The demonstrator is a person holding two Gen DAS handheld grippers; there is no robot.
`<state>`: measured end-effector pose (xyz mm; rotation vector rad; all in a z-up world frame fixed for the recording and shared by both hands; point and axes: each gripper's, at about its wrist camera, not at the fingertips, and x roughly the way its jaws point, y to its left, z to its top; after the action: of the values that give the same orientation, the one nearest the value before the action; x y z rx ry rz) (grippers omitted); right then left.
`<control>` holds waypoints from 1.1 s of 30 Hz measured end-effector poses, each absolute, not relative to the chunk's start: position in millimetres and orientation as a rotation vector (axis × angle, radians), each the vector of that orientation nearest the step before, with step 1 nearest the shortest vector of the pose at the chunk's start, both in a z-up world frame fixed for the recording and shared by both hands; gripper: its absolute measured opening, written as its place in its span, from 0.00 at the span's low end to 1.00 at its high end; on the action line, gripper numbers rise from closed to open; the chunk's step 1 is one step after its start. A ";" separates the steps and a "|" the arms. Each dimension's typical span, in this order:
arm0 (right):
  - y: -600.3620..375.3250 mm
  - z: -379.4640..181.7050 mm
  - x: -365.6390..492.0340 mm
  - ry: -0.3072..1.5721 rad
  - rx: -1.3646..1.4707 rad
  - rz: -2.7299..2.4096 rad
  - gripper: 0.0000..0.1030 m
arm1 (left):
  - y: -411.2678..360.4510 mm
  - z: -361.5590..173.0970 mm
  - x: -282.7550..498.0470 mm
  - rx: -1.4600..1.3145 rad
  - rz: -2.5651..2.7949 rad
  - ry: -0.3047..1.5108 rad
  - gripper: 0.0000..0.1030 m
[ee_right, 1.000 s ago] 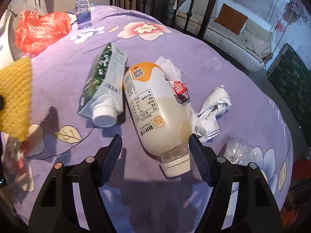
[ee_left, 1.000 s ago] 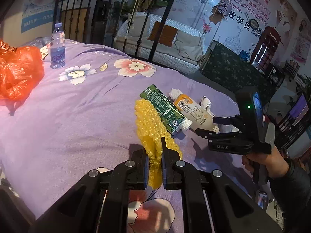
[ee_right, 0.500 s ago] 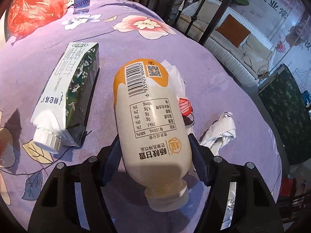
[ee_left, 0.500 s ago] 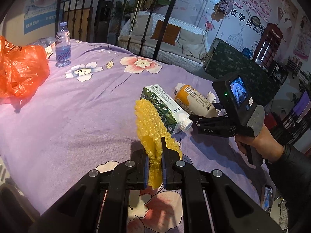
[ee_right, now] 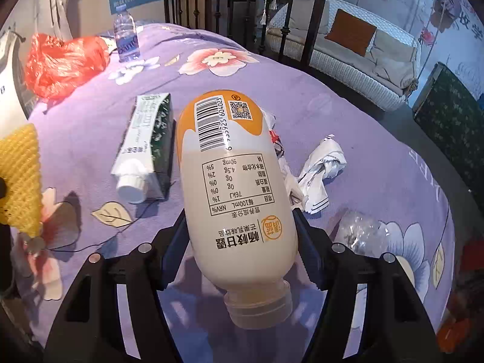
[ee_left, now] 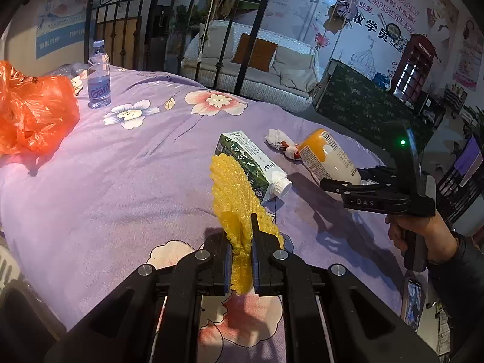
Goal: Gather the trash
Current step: 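Carry the yellow net and milk bottle to the black bin and release both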
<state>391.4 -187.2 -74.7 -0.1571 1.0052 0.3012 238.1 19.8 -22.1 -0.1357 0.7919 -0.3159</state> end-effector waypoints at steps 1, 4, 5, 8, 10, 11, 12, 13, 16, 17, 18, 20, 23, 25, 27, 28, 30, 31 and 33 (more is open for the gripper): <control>-189.5 -70.0 384.7 1.004 -0.123 0.320 0.64 | 20.4 -21.5 236.5 -0.137 -0.320 0.793 0.09; -188.8 -58.4 365.0 0.992 -0.056 0.357 0.64 | 21.0 -19.1 228.9 -0.128 -0.322 0.785 0.09; -186.2 -55.1 358.2 0.982 -0.056 0.364 0.64 | 22.0 -18.8 226.2 -0.127 -0.325 0.785 0.09; -173.8 -44.0 330.7 0.953 -0.062 0.402 0.64 | 25.8 -16.5 216.2 -0.129 -0.330 0.782 0.09; -165.0 -36.8 311.8 0.935 -0.060 0.425 0.64 | 29.5 -14.9 208.9 -0.125 -0.327 0.777 0.09; -162.0 -33.0 303.5 0.926 -0.056 0.434 0.64 | 32.4 -14.1 204.8 -0.128 -0.326 0.774 0.09; -158.1 -28.4 294.5 0.915 -0.049 0.448 0.64 | 35.2 -13.2 201.0 -0.132 -0.325 0.772 0.09; -153.8 -23.6 285.6 0.903 -0.045 0.465 0.64 | 38.4 -12.2 196.9 -0.134 -0.321 0.769 0.09; -141.5 -11.6 262.1 0.865 -0.042 0.491 0.64 | 47.4 -9.3 184.7 -0.138 -0.304 0.758 0.09; -135.6 -8.4 253.2 0.853 -0.044 0.498 0.64 | 51.4 -8.7 180.6 -0.138 -0.296 0.753 0.09; -131.4 -5.5 245.3 0.840 -0.043 0.505 0.64 | 54.9 -8.2 176.9 -0.138 -0.289 0.749 0.09; -120.2 -1.1 228.4 0.812 -0.043 0.523 0.64 | 63.8 -8.3 168.4 -0.140 -0.270 0.744 0.09; -102.4 1.4 206.9 0.778 -0.030 0.554 0.64 | 82.4 -11.3 156.9 -0.158 -0.230 0.749 0.09; -90.1 -0.3 195.3 0.764 -0.023 0.572 0.64 | 96.3 -13.1 148.3 -0.174 -0.202 0.755 0.09; -77.1 -3.7 186.5 0.769 0.006 0.610 0.64 | 110.4 -15.3 138.7 -0.184 -0.167 0.761 0.09; -70.1 -5.8 182.4 0.771 0.017 0.626 0.64 | 117.1 -16.3 133.6 -0.189 -0.152 0.764 0.09; -57.3 -8.8 174.4 0.761 0.013 0.635 0.64 | 130.8 -18.6 125.1 -0.203 -0.117 0.771 0.09; -51.9 -9.9 171.0 0.755 0.006 0.638 0.64 | 137.5 -19.6 120.8 -0.210 -0.099 0.772 0.09; -40.2 -13.1 164.1 0.748 0.013 0.656 0.64 | 151.4 -22.4 110.3 -0.225 -0.066 0.774 0.09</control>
<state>164.1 -40.2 -13.1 0.0126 0.7481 0.6564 110.3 151.4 -22.4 -0.2246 0.7739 -0.0657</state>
